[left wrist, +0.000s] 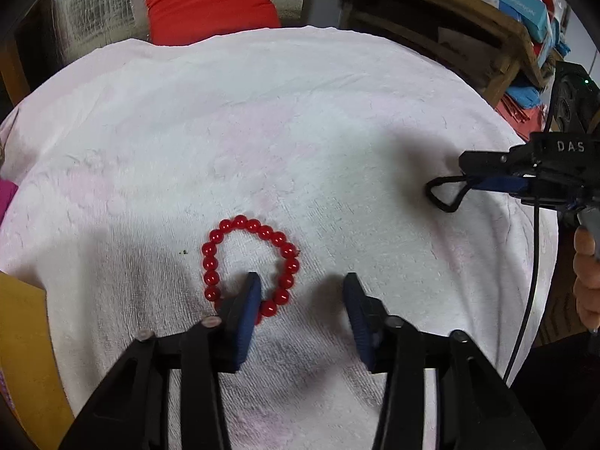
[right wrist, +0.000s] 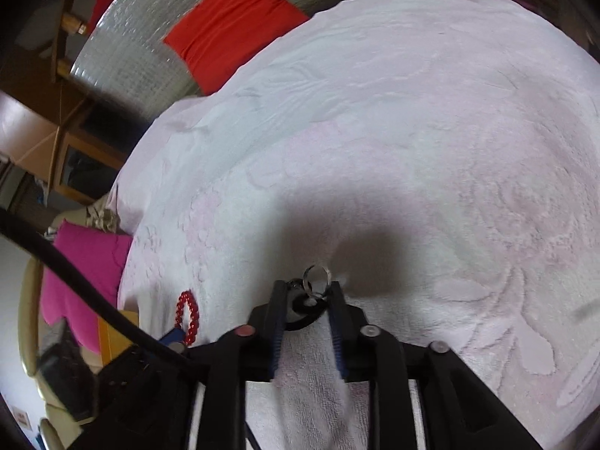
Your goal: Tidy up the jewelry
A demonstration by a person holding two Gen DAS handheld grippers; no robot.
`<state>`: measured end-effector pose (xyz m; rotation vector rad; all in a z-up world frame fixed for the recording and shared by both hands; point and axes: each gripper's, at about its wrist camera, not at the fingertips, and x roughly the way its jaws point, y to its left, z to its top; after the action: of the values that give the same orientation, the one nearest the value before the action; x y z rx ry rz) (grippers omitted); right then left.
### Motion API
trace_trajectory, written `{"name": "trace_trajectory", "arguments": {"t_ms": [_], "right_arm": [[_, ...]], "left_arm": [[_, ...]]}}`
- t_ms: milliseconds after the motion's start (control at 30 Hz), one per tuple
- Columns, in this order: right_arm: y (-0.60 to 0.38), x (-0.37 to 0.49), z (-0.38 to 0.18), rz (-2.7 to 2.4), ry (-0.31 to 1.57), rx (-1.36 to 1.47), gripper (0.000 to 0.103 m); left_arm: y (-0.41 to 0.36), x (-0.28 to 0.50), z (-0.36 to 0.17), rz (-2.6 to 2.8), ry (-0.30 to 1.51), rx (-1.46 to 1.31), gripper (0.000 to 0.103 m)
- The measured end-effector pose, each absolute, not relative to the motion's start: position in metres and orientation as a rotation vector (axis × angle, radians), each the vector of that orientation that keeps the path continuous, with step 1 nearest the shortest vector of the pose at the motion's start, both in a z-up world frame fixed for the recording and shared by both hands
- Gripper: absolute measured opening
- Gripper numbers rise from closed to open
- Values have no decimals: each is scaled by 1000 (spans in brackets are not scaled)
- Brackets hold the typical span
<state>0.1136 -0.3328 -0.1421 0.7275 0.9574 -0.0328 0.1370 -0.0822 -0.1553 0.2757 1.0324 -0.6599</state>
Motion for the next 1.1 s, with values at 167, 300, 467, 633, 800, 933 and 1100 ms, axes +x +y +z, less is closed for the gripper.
{"name": "trace_trajectory", "arguments": {"t_ms": [167,300,467,633,800,933,1100], "right_arm": [[-336,125,-142,-28,974,734,32],[-339,134,-151,-50,1015,753,32],[-335,136,-150,-33,997,743,32],[-327,139,-147,-31,982,705,32],[-318,141,-142,1,955,682,29],[-315,144,-143,38,963,707,29],[-321,143,-144,34,975,761,30]], "left_arm": [[-79,141,-156,-672,1040,264,16],[-80,144,-156,-673,1051,254,13],[-79,144,-154,-669,1062,232,11],[-82,141,-153,-686,1066,245,11],[-89,135,-153,-729,1085,262,11],[-94,133,-155,-716,1086,298,12],[-104,125,-157,-736,1080,340,45]]}}
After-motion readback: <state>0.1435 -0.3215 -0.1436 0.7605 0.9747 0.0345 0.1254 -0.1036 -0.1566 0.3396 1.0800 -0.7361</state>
